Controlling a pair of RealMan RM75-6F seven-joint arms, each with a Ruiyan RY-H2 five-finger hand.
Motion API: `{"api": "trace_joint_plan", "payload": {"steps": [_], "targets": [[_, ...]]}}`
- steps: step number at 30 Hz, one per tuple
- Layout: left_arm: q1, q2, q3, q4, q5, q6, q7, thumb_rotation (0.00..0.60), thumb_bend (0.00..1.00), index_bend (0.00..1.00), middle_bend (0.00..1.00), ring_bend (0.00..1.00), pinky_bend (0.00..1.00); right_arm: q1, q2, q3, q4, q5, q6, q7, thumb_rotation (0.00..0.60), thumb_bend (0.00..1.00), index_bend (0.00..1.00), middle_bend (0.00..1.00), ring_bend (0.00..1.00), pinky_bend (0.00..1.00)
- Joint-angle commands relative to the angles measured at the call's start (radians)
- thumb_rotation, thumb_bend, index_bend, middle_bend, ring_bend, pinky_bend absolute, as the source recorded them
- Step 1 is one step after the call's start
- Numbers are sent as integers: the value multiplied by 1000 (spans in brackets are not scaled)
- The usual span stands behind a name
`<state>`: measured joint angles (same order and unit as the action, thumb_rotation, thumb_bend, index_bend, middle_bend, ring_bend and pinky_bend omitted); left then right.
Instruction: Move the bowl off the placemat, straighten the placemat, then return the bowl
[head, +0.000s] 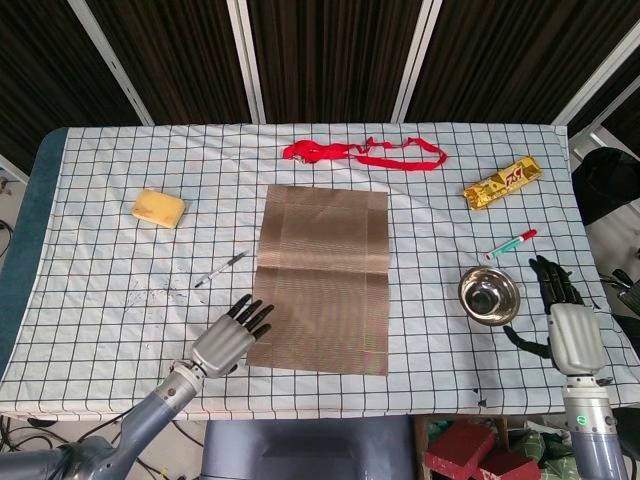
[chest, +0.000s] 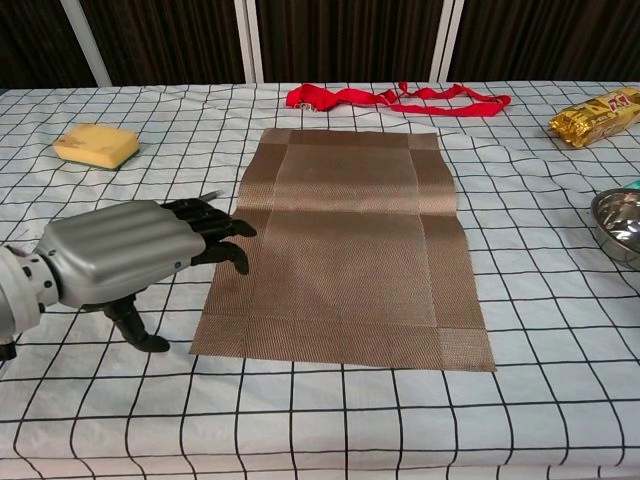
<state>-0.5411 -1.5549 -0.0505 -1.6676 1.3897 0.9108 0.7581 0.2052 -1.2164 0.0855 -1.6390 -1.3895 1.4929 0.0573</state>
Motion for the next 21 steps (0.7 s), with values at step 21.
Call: {"api": "trace_joint_plan", "payload": {"steps": [21], "targets": [[-41,-103,26,134,-16,18,-58,600,122,244,70,0,7,-7,2,28,-11,9,-38,-6,600,146,62,17,16,172]]}}
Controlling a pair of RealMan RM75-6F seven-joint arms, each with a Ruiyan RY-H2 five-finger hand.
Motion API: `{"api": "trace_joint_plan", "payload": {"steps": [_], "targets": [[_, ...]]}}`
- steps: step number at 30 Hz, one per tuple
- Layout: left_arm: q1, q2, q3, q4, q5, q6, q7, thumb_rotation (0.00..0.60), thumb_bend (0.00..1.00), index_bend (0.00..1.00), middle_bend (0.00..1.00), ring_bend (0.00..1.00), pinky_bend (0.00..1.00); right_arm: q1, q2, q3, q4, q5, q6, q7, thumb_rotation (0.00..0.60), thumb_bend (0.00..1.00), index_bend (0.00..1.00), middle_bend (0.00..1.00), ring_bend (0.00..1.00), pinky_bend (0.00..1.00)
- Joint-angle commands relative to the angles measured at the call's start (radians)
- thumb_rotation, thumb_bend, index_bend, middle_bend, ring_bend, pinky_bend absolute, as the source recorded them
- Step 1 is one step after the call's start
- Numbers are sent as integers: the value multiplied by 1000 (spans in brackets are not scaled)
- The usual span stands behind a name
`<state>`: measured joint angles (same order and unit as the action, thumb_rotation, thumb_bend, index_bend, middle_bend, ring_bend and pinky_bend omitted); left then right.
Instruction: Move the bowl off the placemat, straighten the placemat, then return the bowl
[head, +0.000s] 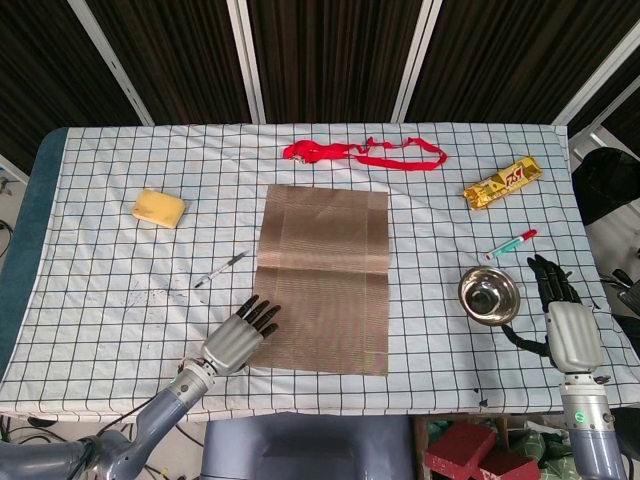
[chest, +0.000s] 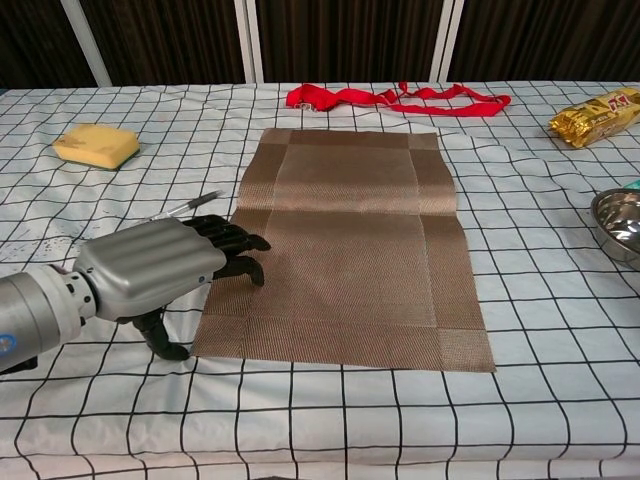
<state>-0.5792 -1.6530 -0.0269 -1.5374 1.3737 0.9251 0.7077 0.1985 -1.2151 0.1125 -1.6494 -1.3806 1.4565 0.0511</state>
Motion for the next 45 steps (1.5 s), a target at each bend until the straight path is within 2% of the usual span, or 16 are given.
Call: {"api": "trace_joint_plan", "payload": {"steps": [1,6,16,30,37,40,45], "targets": [[-3,-8,3,6,2,7,-16,600,147,253,79,0,22,-1,0,2,-1,1,-4,0,600,150,62,17,17,172],[-8,-20,14,20,37,23,-72,600,253,323,125,0,89,-2,0,6,-3,-1,-10,-2,600,156,62,17,16,172],[-13,-22,36,31,95,52,-153,600,329,392,177,15,90,-6,-1,11,-5,-3,-17,-4,600,168,66,17,16,172],[-14,-31,47,37,142,87,-216,600,343,430,179,15,90,-8,-1,15,-10,-4,-27,-6,600,189,72,17,17,172],[-13,-62,48,74,176,118,-264,600,340,527,201,15,90,-10,0,17,-11,-6,-31,-7,600,208,76,17,16,172],[-13,-69,47,86,178,123,-272,600,369,582,223,28,95,-10,1,17,-12,-6,-33,-6,600,214,77,17,17,172],[-14,-73,51,98,190,130,-280,600,413,616,240,37,107,-10,2,17,-14,-5,-40,-8,600,214,78,17,16,172]]}}
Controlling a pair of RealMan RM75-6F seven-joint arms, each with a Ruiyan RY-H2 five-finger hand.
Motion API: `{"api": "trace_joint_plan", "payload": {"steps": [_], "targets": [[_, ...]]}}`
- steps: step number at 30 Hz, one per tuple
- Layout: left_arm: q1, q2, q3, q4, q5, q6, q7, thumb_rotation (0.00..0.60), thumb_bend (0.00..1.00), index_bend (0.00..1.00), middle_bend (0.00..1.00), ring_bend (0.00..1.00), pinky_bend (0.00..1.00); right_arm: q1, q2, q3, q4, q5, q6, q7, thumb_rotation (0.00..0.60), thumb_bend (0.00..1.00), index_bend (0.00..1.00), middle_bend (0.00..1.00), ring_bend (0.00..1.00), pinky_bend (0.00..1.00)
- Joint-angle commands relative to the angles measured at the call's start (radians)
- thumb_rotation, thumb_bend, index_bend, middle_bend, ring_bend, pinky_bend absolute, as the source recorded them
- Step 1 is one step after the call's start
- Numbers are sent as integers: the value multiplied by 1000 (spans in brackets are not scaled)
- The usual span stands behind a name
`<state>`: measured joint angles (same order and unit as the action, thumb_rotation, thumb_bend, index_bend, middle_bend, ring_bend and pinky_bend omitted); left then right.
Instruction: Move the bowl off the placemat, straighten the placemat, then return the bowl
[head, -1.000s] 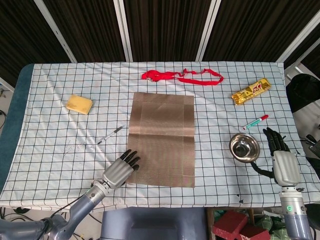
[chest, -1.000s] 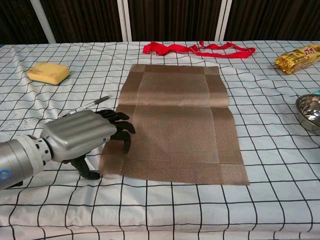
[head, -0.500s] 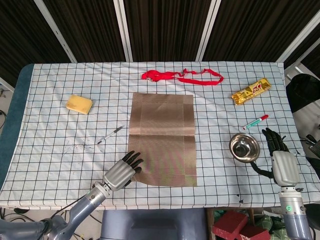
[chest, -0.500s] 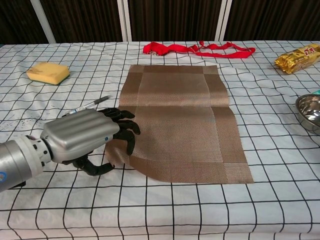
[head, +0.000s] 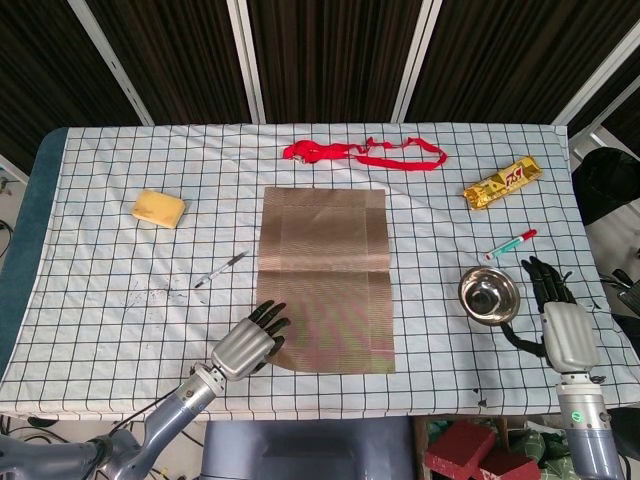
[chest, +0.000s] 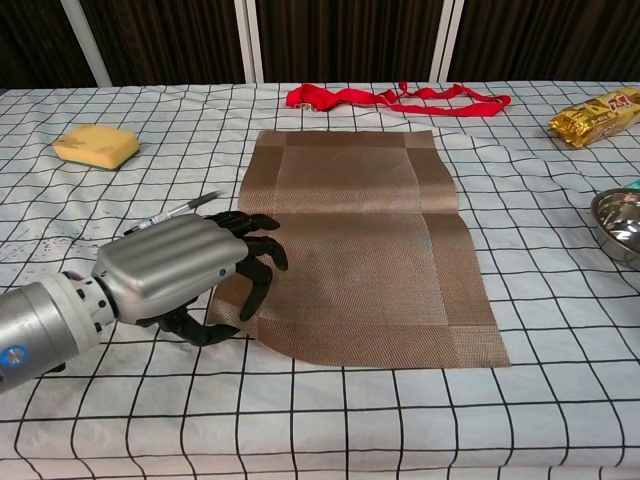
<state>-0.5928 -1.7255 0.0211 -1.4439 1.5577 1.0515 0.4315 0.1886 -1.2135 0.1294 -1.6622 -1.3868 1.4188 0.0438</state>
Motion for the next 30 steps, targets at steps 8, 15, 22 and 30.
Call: {"api": "trace_joint_plan", "payload": {"steps": [8,15,22,30], "targets": [[-4,1,13,16,40,22,-32,600,417,678,259,37,107,-1,1,3,-4,1,-7,-2,600,214,78,17,16,172],[-5,0,23,20,55,25,-53,600,446,696,275,63,124,-2,2,3,-5,1,-10,-4,600,214,82,17,16,172],[-12,16,42,-4,84,23,-68,600,458,699,278,63,125,-1,3,5,-5,4,-14,-7,600,221,83,17,16,172],[-15,27,68,-54,120,23,-65,600,457,699,278,63,125,-2,3,9,-7,6,-14,-13,600,227,83,17,16,172]]}}
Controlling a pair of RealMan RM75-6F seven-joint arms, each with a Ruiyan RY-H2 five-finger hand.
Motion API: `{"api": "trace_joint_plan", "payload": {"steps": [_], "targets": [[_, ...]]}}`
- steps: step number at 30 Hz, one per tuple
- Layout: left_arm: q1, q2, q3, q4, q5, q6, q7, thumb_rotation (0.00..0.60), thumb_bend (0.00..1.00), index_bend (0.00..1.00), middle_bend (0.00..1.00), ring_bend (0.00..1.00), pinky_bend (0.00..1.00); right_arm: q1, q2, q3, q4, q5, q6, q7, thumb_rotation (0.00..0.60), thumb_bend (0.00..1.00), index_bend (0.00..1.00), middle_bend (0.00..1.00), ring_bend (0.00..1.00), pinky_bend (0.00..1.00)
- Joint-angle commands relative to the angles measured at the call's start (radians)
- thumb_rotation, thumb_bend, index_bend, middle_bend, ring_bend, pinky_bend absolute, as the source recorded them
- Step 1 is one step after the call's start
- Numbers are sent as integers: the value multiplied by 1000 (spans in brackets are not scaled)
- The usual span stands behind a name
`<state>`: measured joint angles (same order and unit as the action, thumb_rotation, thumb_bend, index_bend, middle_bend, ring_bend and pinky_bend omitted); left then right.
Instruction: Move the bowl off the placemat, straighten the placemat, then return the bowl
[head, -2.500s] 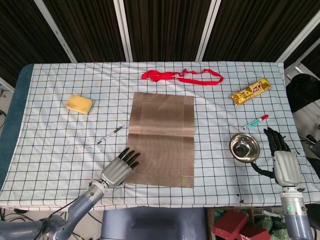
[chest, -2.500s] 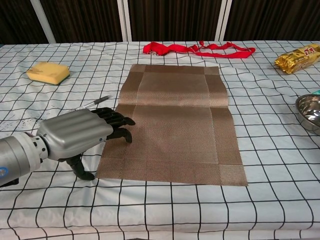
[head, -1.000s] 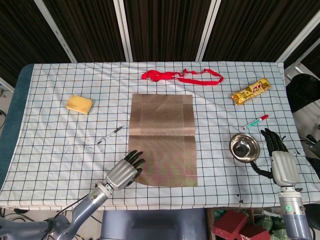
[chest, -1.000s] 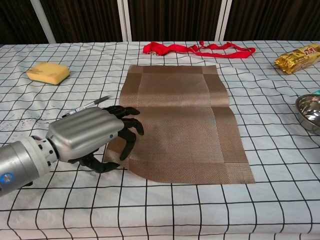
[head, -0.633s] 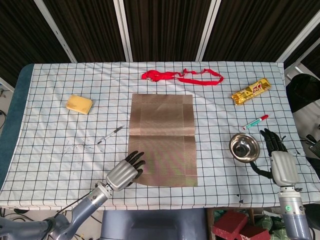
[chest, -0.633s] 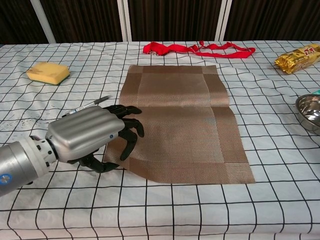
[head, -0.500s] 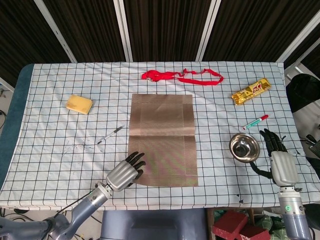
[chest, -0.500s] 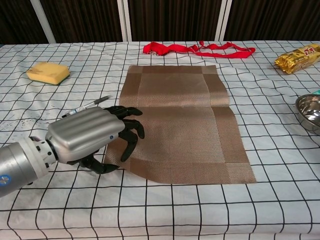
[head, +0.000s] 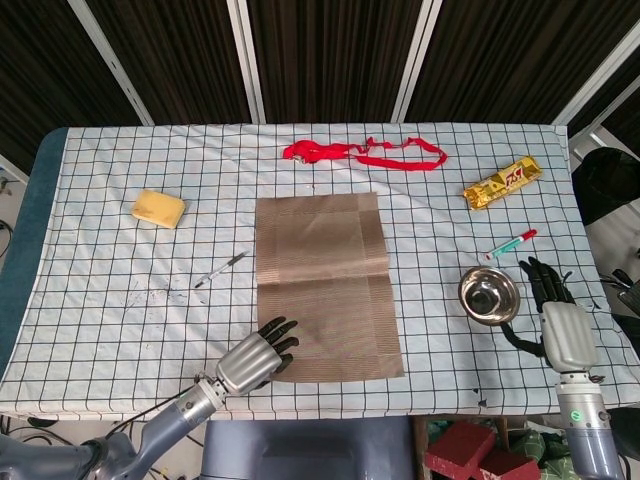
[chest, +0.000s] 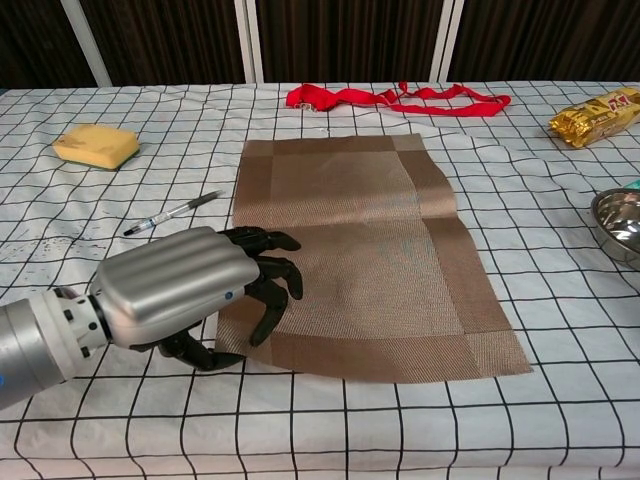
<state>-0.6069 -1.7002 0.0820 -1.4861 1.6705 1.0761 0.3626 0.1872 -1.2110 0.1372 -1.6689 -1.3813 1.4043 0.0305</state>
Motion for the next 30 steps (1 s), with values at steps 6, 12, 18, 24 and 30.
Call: {"api": "trace_joint_plan", "payload": {"steps": [6,12,18,24,30], "targets": [[2,6,30,-46,29,-4,17,600,457,699,278,63,125,-1,2,5,-1,5,-1,4,600,228,83,17,16,172],[11,26,60,-81,55,3,19,600,457,699,278,63,125,-1,3,7,-3,9,-4,6,600,228,83,17,16,171],[9,59,106,-121,104,9,-13,600,456,699,278,63,125,-2,3,7,-7,10,-5,6,600,228,83,17,16,172],[12,125,166,-161,164,32,-60,600,457,698,278,63,125,-2,5,13,-4,13,-2,6,600,229,83,17,16,172],[27,235,223,-181,211,103,-140,600,456,702,284,63,125,-2,5,13,-2,13,-3,1,600,228,83,17,17,172]]}}
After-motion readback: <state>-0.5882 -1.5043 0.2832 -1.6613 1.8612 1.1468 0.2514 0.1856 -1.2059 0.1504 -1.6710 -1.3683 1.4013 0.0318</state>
